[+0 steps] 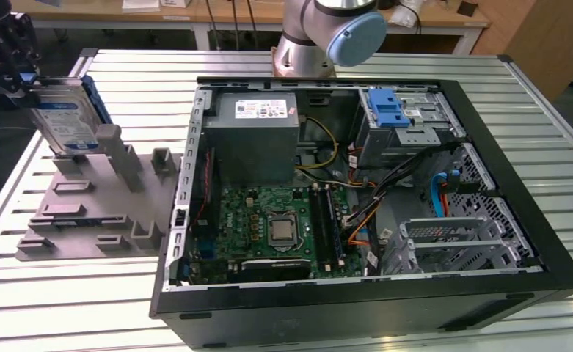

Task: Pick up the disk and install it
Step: 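Pick up the disk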

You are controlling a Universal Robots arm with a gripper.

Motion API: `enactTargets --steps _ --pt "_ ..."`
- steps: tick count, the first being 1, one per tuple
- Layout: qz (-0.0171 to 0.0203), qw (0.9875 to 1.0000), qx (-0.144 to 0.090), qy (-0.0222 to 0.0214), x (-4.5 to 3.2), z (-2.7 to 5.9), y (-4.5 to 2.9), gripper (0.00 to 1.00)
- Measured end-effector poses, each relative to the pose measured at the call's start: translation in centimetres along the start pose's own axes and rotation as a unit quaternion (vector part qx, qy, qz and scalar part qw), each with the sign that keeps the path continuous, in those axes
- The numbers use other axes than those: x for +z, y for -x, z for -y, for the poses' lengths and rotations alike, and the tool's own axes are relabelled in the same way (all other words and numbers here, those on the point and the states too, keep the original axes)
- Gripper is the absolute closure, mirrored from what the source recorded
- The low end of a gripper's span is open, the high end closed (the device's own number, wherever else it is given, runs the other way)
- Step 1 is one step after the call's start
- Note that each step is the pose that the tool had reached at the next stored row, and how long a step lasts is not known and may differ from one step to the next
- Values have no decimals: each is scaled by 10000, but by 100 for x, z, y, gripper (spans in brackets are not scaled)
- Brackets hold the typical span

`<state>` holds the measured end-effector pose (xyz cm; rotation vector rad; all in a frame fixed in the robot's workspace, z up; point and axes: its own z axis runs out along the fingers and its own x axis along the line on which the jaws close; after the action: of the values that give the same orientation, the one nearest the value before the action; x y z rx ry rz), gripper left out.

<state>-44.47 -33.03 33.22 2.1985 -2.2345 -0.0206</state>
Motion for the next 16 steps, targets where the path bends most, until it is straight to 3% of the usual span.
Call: enactTargets --steps 16 --pt "0 10000 0 -1 -72 -1 0 64"
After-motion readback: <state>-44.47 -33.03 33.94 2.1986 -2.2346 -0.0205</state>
